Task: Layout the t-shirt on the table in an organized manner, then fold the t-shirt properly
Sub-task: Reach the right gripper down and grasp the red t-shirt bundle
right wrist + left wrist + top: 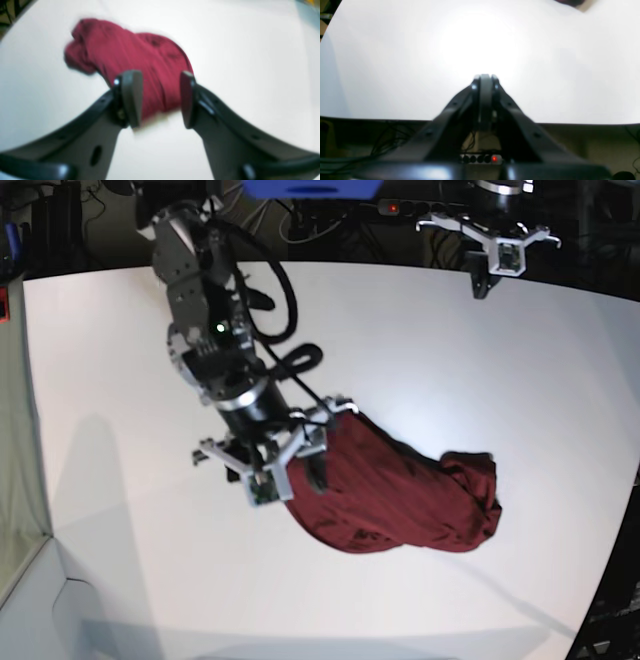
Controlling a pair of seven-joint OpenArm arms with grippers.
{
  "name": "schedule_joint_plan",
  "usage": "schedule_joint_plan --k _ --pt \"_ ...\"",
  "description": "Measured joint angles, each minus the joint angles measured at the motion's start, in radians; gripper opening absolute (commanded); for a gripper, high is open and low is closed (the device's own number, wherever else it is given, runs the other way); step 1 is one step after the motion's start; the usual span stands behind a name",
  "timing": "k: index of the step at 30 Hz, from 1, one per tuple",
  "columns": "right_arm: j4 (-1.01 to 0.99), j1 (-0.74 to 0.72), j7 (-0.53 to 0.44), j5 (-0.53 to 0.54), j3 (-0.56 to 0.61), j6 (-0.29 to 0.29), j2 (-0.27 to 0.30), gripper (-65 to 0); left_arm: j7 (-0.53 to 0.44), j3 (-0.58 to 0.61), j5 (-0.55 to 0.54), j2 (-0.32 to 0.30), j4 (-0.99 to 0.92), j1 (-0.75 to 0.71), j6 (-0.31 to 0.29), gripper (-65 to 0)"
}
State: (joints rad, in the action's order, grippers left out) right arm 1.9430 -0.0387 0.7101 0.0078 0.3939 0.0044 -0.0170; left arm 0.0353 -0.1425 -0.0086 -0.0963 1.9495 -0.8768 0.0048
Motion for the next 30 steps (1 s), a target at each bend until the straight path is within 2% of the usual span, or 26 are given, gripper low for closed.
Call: schedule_joint_plan --k 3,6,8,9,14,16,20,30 --pt "-0.115 -0.079 0.005 -0.004 0.036 0.000 -0.011 -35.8 -0.003 -0.006 0.000 0.043 0.001 0.001 0.000 -64.5" --pt "-0.251 -0.158 0.013 0.001 0.069 0.003 -0.033 -35.8 0.000 -0.003 0.000 0.060 0.001 -0.001 0.000 -64.4" --pt "-0.345 -0.219 -0.021 0.002 0.077 0.001 -0.050 -35.8 -0.001 0.001 0.000 0.057 0.001 -0.001 0.001 -62.2" --pt "-0.388 -0.241 -0.049 0.000 0.077 0.000 -0.059 -35.8 -0.002 0.001 0.000 0.059 0.001 -0.002 0.001 -59.6" --pt "-0.629 -0.332 -0.135 0.005 0.080 0.002 -0.093 -35.8 -0.001 0.001 0.000 0.059 0.002 -0.006 0.002 -36.0" --pt "-0.733 -0.364 -0.170 0.001 0.080 0.002 -0.100 -35.8 -0.001 0.001 0.000 0.060 0.004 -0.007 0.002 -30.9" --pt "-0.897 -0.433 -0.262 0.003 0.077 0.000 -0.103 -35.8 -0.002 0.001 0.000 0.058 0.008 -0.006 0.001 -30.7" --pt "-1.148 -0.492 -0.387 0.004 0.073 -0.001 -0.108 -35.9 -0.002 0.001 0.000 0.058 0.008 -0.004 0.001 -30.7"
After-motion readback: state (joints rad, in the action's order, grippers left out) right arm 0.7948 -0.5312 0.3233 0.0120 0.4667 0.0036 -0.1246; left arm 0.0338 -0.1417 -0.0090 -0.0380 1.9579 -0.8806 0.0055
